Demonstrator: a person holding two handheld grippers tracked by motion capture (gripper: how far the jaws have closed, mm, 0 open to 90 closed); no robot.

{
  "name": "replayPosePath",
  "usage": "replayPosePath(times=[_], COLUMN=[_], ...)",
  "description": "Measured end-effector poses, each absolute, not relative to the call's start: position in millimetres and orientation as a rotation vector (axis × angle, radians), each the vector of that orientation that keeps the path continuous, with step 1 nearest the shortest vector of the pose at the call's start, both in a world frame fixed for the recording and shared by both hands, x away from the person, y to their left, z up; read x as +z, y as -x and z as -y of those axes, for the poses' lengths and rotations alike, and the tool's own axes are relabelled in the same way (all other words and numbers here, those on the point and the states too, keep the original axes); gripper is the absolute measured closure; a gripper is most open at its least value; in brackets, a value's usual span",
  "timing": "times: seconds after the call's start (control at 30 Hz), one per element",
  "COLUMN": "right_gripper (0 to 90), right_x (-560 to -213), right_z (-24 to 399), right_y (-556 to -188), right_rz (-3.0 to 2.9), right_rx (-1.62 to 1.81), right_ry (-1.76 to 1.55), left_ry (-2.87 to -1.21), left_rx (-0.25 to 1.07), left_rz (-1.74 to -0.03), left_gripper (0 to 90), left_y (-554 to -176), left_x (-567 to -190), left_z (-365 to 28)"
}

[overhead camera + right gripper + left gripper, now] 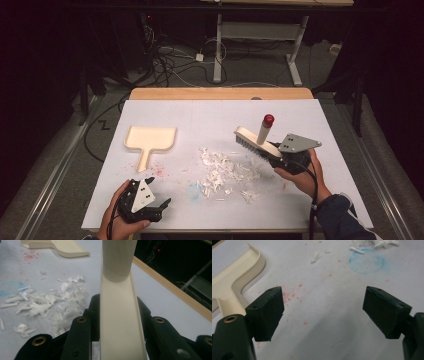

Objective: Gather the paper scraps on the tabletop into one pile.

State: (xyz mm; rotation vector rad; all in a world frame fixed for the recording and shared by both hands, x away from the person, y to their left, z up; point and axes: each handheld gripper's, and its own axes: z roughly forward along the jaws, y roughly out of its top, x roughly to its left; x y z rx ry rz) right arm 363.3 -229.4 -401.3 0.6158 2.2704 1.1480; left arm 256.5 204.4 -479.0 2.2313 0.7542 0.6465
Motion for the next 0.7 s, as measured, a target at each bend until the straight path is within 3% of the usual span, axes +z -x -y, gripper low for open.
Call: replayPosePath(times=[0.43,0.7], right_gripper=[68.6,68.2], right_x=[-432,-440], right_z=[250,219], right_y=[-380,-365], right_rz=[-2.201,-2.289], right_rx=[0.845,0.881], right_ry=[-0.876,-0.807], left_ry=[-2.245,-2.248], left_rx=[0.644,0.637], left_rz=[-0.747,-0.738], left_gripper=[16.2,16.2], left_y=[-258,-258], left_x=[-480,-480], left_z=[-202,-202])
